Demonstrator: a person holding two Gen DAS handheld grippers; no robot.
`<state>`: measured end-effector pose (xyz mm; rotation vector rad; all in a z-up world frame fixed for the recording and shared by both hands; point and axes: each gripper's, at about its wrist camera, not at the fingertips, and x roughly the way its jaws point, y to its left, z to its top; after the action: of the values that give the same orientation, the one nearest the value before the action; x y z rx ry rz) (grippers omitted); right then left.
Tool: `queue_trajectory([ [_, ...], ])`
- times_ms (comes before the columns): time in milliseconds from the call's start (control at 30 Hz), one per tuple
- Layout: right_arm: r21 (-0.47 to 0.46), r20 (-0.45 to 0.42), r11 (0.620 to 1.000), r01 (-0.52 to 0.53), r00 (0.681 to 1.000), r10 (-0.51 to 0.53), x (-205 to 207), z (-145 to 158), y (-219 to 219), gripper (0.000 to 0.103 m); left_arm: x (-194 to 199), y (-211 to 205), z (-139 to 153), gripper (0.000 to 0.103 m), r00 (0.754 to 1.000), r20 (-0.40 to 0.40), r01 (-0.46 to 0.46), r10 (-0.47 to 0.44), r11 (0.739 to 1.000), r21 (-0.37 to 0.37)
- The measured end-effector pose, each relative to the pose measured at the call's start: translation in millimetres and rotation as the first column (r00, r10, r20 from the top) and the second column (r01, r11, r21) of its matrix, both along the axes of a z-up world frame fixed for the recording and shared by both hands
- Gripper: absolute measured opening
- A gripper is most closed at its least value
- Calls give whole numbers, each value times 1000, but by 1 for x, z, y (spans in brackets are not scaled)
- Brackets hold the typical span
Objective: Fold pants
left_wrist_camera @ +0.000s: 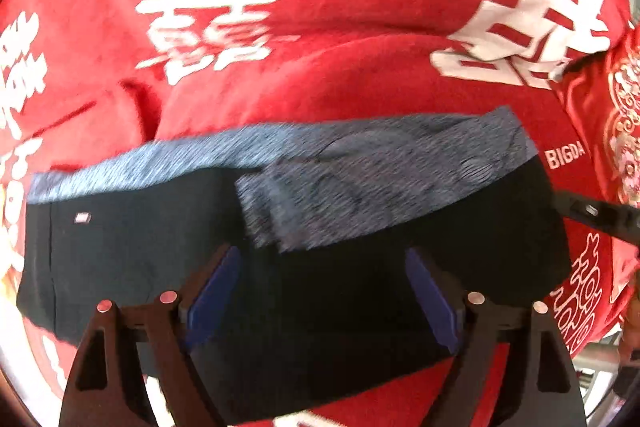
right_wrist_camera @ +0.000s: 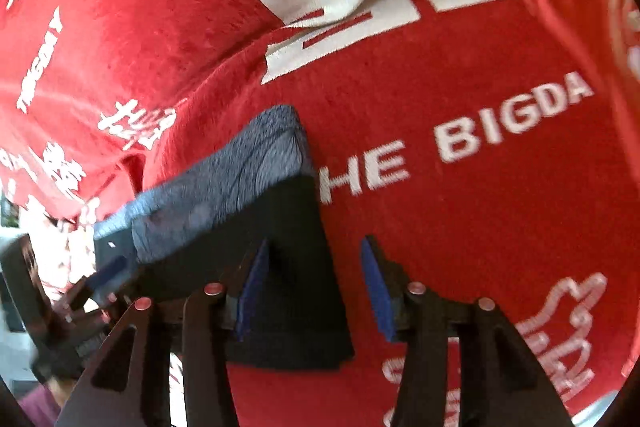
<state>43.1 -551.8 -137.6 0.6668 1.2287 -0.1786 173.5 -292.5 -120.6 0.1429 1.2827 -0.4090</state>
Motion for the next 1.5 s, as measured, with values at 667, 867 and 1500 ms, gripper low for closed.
queue_trajectory([
  [667, -12, -23, 966, -258, 966, 257, 18, 0, 132, 53, -28, 70, -5, 86, 987, -87, -132, 134, 991, 35],
  [867, -69, -70, 952, -298, 953, 294, 18, -4, 151, 62, -35, 96, -14, 86, 980, -109, -165, 169, 985, 43],
  [1500, -109, -127, 923, -370, 926, 356, 21, 19, 205, 62, -40, 163, -28, 86, 955, -137, -264, 262, 964, 5],
])
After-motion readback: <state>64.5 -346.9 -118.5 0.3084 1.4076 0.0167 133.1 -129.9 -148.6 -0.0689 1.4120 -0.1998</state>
